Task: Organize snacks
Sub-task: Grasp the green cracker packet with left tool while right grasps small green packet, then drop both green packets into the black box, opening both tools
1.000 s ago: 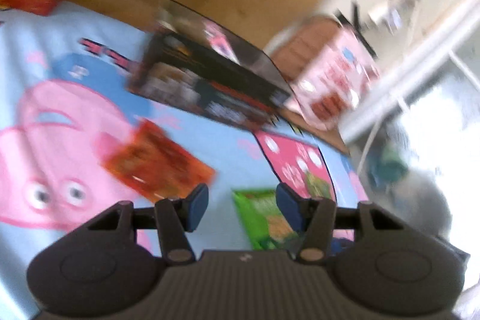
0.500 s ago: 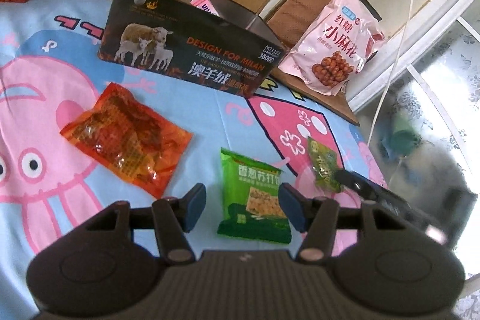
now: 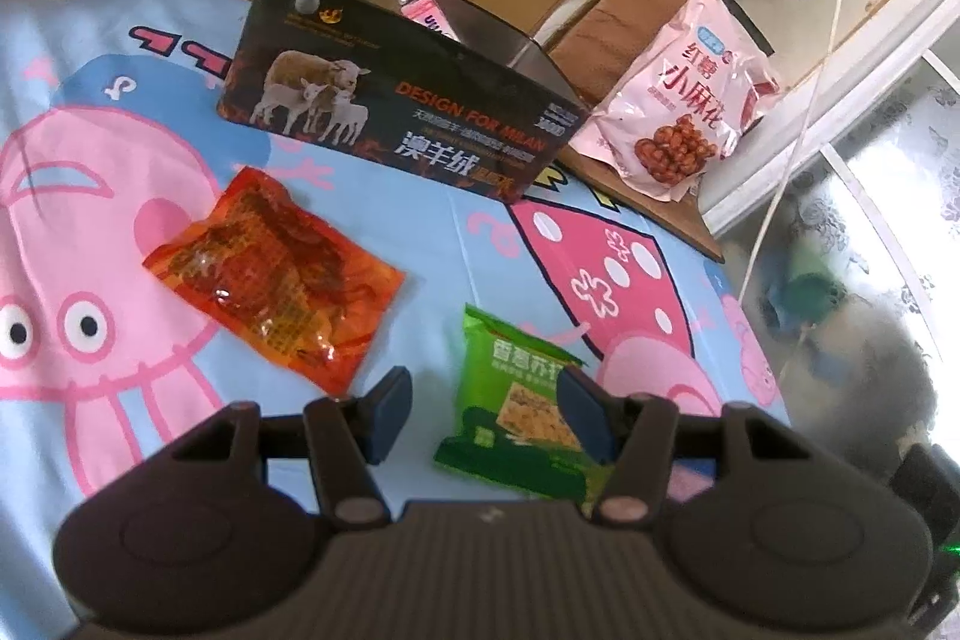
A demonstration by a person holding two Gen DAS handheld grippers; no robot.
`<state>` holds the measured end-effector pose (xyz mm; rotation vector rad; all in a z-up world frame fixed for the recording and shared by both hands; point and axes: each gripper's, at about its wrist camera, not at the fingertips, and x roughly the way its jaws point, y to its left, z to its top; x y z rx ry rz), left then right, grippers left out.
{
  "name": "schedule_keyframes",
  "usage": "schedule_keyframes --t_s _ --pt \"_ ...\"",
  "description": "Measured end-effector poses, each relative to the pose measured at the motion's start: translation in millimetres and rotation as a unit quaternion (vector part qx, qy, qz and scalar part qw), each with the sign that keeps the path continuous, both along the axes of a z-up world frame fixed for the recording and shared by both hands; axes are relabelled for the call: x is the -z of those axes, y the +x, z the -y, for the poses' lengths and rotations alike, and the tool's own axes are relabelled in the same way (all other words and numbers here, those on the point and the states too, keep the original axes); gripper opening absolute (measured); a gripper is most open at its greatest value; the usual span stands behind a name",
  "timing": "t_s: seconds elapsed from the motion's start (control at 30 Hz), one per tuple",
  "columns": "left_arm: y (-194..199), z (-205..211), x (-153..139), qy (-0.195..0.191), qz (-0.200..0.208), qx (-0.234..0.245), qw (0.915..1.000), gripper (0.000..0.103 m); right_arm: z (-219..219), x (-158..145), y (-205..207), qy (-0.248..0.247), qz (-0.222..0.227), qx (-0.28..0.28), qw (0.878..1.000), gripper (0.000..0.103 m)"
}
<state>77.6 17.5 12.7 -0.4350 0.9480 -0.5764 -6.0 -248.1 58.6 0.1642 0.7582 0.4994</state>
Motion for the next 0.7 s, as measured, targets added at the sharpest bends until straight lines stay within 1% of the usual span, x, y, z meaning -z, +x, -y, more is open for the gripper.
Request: schedule_keyframes --t_s 0.03,0.07,0.13,0.2,0.23,0.33,0.4,0.47,0.53,0.57,0.63,0.7 --pt "0 1 0 -0.001 0.0 0.002 1.0 0.055 0 -4 -5 -0.01 0.011 0.007 1.0 0.061" --pt "0 2 0 -0.002 0.0 0.005 1.0 0.055 1 -9 -8 -0.015 0.023 0.019 0.999 0.061" --pt "0 5 1 0.0 0.0 0.009 1.0 0.055 6 -19 -8 0.002 0.038 0.029 0.999 0.061" --pt "1 7 2 0.001 -0.002 0.01 1.0 0.055 3 -25 -2 0.023 0.044 0.016 0.999 0.061" --pt "0 7 3 0.0 -0.003 0.01 0.9999 0.055 -3 -26 2 0.022 0.044 0.006 0.999 0.061" --pt "-1 7 5 0.003 -0.006 0.014 0.9999 0.055 -31 -18 12 -0.023 0.035 -0.028 0.999 0.061" --pt "1 9 8 0.003 -0.006 0.018 0.9998 0.053 -47 -4 18 -0.06 0.025 -0.047 0.997 0.06" --pt "3 15 8 0.01 0.0 0.029 0.9995 0.052 -57 9 22 -0.081 0.019 -0.06 0.995 0.06" --pt "4 20 5 0.021 0.006 0.031 0.9993 0.051 -64 15 26 -0.095 0.046 -0.058 0.993 0.048" --pt "5 20 3 0.025 0.012 0.029 0.9992 0.051 -68 15 28 -0.1 0.051 -0.056 0.992 0.046" --pt "8 16 -8 0.015 0.027 0.022 0.9993 0.051 -72 12 33 -0.103 0.058 -0.043 0.992 0.044" --pt "13 11 -24 0.006 0.052 0.014 0.9985 0.051 -70 2 36 -0.088 0.08 -0.036 0.992 0.044"
